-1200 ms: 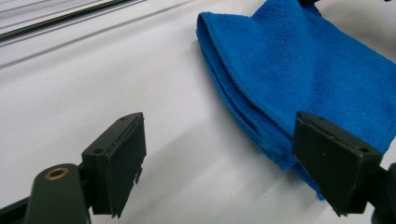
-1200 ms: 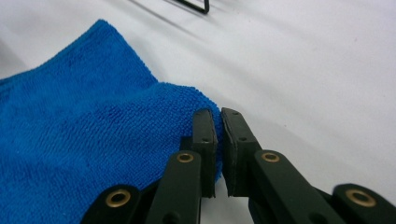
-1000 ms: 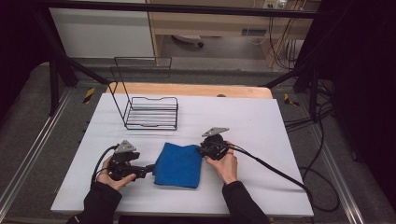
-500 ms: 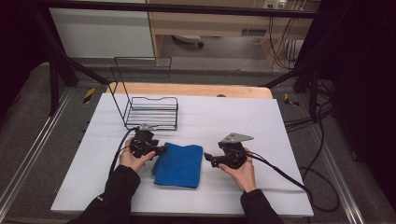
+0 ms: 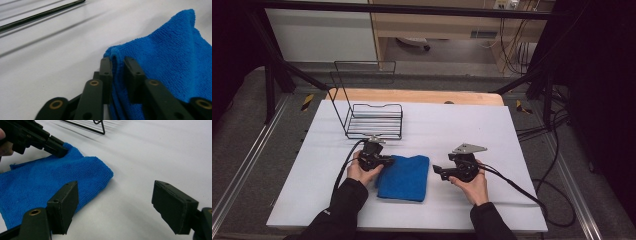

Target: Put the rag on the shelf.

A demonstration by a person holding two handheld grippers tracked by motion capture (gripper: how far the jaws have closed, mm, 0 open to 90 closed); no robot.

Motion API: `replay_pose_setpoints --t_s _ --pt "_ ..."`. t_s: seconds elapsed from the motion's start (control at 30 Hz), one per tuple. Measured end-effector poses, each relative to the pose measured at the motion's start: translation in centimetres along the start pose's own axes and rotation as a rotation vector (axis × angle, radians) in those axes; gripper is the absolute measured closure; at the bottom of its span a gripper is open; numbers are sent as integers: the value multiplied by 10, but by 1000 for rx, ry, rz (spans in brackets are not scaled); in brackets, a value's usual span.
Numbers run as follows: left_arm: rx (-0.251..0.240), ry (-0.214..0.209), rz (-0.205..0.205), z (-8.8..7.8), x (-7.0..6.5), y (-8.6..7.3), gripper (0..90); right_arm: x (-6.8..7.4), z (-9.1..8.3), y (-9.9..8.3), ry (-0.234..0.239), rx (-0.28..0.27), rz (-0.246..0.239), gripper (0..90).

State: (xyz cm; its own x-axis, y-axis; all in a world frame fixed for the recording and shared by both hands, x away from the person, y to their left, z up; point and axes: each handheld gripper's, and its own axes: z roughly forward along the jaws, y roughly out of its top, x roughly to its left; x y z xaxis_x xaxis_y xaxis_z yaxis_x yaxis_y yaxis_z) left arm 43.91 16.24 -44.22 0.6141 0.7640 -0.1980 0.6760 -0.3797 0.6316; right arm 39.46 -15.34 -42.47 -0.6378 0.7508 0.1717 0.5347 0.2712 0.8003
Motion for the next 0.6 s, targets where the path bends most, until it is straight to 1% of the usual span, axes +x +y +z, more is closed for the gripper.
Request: replay_pose_setpoints --t_s 0.03,0.1,0.13,0.23,0.27,0.3,0.33,0.37,0.4,0.47,0.5,0.53,0.6 --pt "0 1 0 0 0 0 841 0 0 0 5 -3 6 222" --pt "-1 4 1 -2 -1 0 853 1 0 0 10 -4 8 222" --pt "-9 8 -2 -2 -2 0 865 1 1 0 16 -1 6 222" --pt "-50 54 -9 -10 -4 -2 869 1 2 -1 19 2 2 223" --pt "-78 85 -11 -19 -4 -3 869 2 2 -1 21 1 3 223" --pt "-78 85 -11 -19 -4 -3 869 2 1 -1 23 -3 7 223" --pt "-85 100 -10 -23 -5 -4 869 2 1 -1 25 -5 8 222" --pt "-78 120 -20 -28 -5 -8 869 3 1 0 24 -5 7 221" --pt "-78 120 -20 -28 -5 -8 867 2 2 1 23 -7 -2 220" --pt "-84 127 -30 -28 -3 -13 864 3 2 1 24 -7 0 218" --pt "-96 112 -35 -27 -2 -14 857 3 4 2 26 -9 -2 216" --pt "-120 103 -26 -25 1 -14 806 5 7 5 29 -3 -2 209" --pt "-128 99 -26 -24 3 -13 740 6 11 7 35 -5 -2 206"
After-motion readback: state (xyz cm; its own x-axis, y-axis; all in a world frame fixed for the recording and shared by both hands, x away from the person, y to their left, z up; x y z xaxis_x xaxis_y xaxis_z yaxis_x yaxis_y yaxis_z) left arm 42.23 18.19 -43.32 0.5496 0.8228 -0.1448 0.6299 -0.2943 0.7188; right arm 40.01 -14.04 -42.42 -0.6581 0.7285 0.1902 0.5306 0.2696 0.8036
